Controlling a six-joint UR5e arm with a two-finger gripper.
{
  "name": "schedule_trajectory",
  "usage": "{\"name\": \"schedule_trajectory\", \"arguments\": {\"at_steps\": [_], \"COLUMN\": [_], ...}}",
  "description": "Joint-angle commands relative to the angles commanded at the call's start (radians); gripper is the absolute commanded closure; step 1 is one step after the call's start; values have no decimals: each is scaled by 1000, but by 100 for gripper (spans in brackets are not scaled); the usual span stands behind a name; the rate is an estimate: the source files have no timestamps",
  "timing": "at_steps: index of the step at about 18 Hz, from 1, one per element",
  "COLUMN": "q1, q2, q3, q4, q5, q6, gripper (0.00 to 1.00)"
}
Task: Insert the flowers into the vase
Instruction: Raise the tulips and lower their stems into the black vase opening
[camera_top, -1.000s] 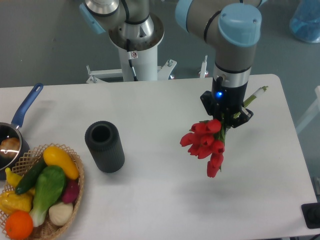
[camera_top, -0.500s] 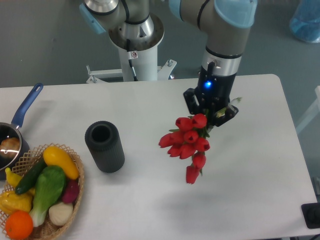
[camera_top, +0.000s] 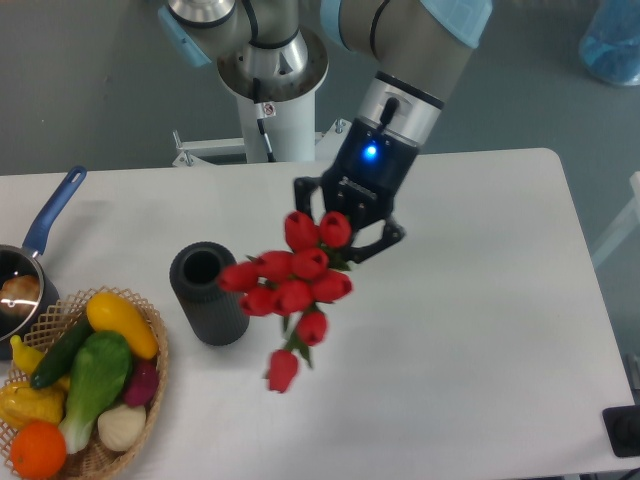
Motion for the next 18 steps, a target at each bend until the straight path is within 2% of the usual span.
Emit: {"name": "schedule_trajectory", "arguments": {"at_steps": [6,11,18], "q1": [2,6,12], "q2": [-1,-9,-9], "q3": [-51,-78,-167], "q4": [2,11,34], "q5": [-309,-484,-515], "q6": [0,9,106], "gripper": [95,94,93]}}
